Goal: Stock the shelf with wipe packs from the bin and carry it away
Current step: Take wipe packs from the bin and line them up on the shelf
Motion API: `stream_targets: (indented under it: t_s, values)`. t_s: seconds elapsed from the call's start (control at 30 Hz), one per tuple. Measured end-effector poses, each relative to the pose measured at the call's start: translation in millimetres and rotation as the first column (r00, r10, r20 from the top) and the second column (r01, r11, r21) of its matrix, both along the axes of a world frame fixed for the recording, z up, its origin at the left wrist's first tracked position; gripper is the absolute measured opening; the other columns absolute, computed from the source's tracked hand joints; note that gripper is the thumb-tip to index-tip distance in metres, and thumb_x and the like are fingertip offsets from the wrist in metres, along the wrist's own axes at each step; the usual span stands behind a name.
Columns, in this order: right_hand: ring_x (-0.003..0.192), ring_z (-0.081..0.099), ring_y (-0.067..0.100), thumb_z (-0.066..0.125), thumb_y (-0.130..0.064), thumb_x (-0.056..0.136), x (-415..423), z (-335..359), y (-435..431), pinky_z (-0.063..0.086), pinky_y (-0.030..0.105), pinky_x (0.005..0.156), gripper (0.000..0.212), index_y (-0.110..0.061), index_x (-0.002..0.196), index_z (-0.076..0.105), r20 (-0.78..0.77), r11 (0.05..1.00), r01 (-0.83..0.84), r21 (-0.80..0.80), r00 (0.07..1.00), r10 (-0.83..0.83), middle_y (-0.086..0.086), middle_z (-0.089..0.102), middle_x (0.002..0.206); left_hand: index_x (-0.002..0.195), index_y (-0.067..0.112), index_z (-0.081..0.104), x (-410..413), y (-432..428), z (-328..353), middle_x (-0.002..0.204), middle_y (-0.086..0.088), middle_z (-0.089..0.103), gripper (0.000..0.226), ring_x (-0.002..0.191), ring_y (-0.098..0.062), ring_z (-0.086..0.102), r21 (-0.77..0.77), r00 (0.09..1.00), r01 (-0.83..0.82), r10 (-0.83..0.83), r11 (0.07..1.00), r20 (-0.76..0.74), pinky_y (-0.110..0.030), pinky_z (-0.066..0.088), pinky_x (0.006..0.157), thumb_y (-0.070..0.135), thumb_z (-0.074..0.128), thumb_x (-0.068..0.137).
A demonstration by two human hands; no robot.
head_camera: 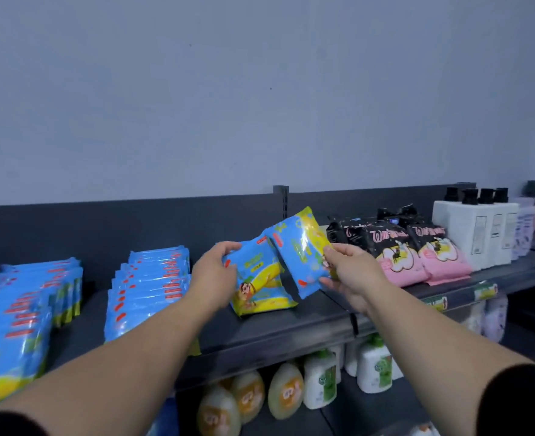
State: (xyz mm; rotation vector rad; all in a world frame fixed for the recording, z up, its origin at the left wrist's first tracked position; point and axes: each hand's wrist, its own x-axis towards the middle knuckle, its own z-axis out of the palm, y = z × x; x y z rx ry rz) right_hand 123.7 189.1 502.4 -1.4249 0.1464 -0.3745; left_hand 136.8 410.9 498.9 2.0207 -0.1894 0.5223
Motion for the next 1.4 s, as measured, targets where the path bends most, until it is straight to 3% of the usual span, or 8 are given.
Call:
stream_targets:
  t_s: [0.27, 0.5, 0.63, 0.73, 0.83, 1.0, 1.23, 1.4]
  values:
    - [0.087, 0.071, 0.029, 0.07, -0.011, 0.081, 21.6, -26.0, 38.8, 0.056, 0.055, 0.08, 0.009, -0.013, 0.087, 0.064, -0.096, 0.982, -0.01, -0.191, 0.995, -0.009, 0.009, 0.073, 0.092, 0.122, 0.027, 0.058, 21.3, -3.5, -12.8, 0.132, 0.001, 0.054, 0.038, 0.101, -0.01, 0.054, -0.163, 0.996, 0.051, -0.062, 0.985, -0.061, -0.019, 0.043, 0.069, 0.003, 0.047, 0.094]
    - [0.078, 0.072, 0.027, 0.066, 0.012, 0.08, 39.3, -25.9, 31.4, 0.058, 0.043, 0.06, 0.095, -0.039, 0.144, 0.017, -0.066, 0.981, -0.188, 0.052, 0.979, 0.192, 0.006, 0.069, 0.104, 0.128, 0.023, 0.055, 36.6, -10.3, -19.5, 0.138, 0.002, 0.046, 0.04, 0.071, 0.001, 0.047, -0.024, 0.969, 0.111, -0.114, 0.994, -0.218, -0.014, 0.04, 0.056, 0.002, 0.044, 0.096]
    - [0.088, 0.07, 0.031, 0.075, 0.007, 0.072, 55.0, -37.8, 36.2, 0.059, 0.048, 0.066, 0.112, -0.041, 0.146, 0.006, -0.139, 0.978, -0.181, -0.109, 0.976, 0.165, 0.009, 0.058, 0.121, 0.11, 0.021, 0.059, 50.1, -18.1, -22.1, 0.112, -0.003, 0.058, 0.022, 0.08, -0.018, 0.051, -0.111, 0.938, 0.083, -0.115, 0.99, -0.327, -0.028, 0.044, 0.068, 0.016, 0.041, 0.098]
    - [0.091, 0.068, 0.026, 0.083, -0.003, 0.063, 66.4, -46.6, 36.5, 0.06, 0.044, 0.063, 0.114, -0.04, 0.144, 0.011, -0.178, 0.951, -0.207, -0.228, 0.969, 0.168, 0.004, 0.056, 0.124, 0.109, 0.02, 0.058, 55.3, -23.0, -23.4, 0.113, 0.002, 0.057, 0.029, 0.088, -0.016, 0.053, -0.122, 0.93, 0.084, -0.121, 0.989, -0.346, -0.027, 0.047, 0.07, 0.041, 0.06, 0.09]
    - [0.096, 0.066, 0.021, 0.09, -0.019, 0.049, 73.7, -45.3, 31.0, 0.06, 0.04, 0.07, 0.11, -0.032, 0.137, 0.026, -0.209, 0.899, -0.262, -0.352, 0.958, 0.198, -0.002, 0.061, 0.118, 0.125, 0.022, 0.054, 56.6, -24.9, -23.2, 0.119, 0.005, 0.047, 0.047, 0.094, -0.011, 0.053, -0.06, 0.946, 0.088, -0.103, 0.994, -0.308, -0.019, 0.044, 0.064, 0.025, 0.074, 0.082]
    - [0.096, 0.064, 0.011, 0.092, -0.033, 0.052, 86.4, -37.2, 14.2, 0.054, 0.032, 0.088, 0.078, -0.023, 0.119, 0.053, -0.232, 0.816, -0.239, -0.526, 0.964, 0.132, -0.008, 0.065, 0.108, 0.11, 0.018, 0.059, 65.5, -21.1, -22.0, 0.107, 0.0, 0.065, 0.035, 0.089, -0.016, 0.067, -0.149, 0.903, 0.107, -0.159, 0.983, -0.4, -0.031, 0.057, 0.077, 0.009, 0.075, 0.08]
    - [0.086, 0.063, 0.01, 0.089, -0.016, 0.064, 105.0, -35.2, 11.1, 0.054, 0.029, 0.085, 0.063, -0.016, 0.117, 0.054, -0.29, 0.747, -0.347, -0.567, 0.933, 0.213, -0.007, 0.061, 0.095, 0.122, 0.014, 0.059, 77.5, -13.4, -22.3, 0.123, -0.003, 0.061, 0.049, 0.105, -0.018, 0.062, -0.046, 0.858, 0.14, -0.144, 0.989, -0.492, -0.034, 0.05, 0.097, 0.013, 0.079, 0.077]
    - [0.099, 0.061, 0.013, 0.087, -0.024, 0.066, 106.9, -31.0, 14.2, 0.052, 0.025, 0.083, 0.097, -0.015, 0.145, 0.033, -0.393, 0.661, -0.453, -0.598, 0.885, 0.251, -0.005, 0.061, 0.112, 0.133, 0.016, 0.051, 71.7, -15.8, -22.8, 0.123, 0.003, 0.055, 0.058, 0.102, -0.011, 0.054, 0.219, 0.861, 0.156, -0.024, 0.963, -0.508, -0.021, 0.044, 0.088, 0.036, 0.072, 0.083]
